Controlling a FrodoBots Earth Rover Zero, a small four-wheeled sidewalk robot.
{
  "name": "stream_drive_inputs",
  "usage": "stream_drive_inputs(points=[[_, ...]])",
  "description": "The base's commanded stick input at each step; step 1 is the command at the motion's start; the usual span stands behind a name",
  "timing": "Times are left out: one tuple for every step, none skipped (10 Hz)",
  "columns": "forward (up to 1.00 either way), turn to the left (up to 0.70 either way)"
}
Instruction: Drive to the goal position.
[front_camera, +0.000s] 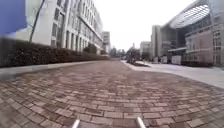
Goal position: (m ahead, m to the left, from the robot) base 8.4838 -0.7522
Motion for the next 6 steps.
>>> stream_drive_inputs(points=[[0.70, 0.00], [0.70, 0.00], [0.70, 0.00], [0.70, 0.00], [0.70, 0.00], [0.70, 0.00]])
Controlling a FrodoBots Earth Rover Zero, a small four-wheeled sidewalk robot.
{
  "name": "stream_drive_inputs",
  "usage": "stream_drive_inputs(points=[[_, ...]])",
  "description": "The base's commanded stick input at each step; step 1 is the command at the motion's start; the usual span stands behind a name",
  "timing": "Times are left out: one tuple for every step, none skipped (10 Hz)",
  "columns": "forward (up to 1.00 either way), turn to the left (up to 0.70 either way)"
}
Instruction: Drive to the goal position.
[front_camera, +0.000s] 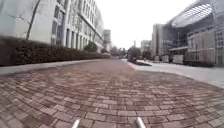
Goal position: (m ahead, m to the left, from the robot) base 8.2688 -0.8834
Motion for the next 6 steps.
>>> stream_drive_inputs(points=[[0.70, 0.00], [0.70, 0.00], [0.70, 0.00], [0.70, 0.00], [0.70, 0.00], [0.70, 0.00]])
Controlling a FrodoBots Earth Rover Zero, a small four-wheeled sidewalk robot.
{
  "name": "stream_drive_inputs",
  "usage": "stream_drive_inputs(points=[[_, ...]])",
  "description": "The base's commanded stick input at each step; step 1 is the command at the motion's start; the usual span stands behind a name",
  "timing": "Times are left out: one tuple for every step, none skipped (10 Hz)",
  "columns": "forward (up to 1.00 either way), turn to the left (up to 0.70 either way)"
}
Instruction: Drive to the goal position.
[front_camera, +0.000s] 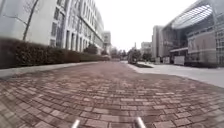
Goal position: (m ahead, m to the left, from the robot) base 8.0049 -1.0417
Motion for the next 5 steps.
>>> stream_drive_inputs(points=[[0.70, 0.00], [0.70, 0.00], [0.70, 0.00], [0.70, 0.00], [0.70, 0.00]])
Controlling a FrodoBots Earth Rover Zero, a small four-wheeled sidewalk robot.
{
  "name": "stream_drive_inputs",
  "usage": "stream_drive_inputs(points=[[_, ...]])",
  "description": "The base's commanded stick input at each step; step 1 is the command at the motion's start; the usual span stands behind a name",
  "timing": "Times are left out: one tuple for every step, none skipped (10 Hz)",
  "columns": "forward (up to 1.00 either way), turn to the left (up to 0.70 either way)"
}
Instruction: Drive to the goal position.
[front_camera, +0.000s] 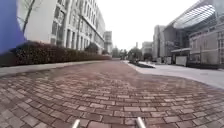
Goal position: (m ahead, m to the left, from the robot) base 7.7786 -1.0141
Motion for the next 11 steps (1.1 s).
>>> stream_drive_inputs(points=[[0.70, 0.00], [0.70, 0.00], [0.70, 0.00], [0.70, 0.00], [0.70, 0.00], [0.70, 0.01], [0.70, 0.07], [0.70, 0.13], [0.70, 0.14], [0.70, 0.14], [0.70, 0.12]])
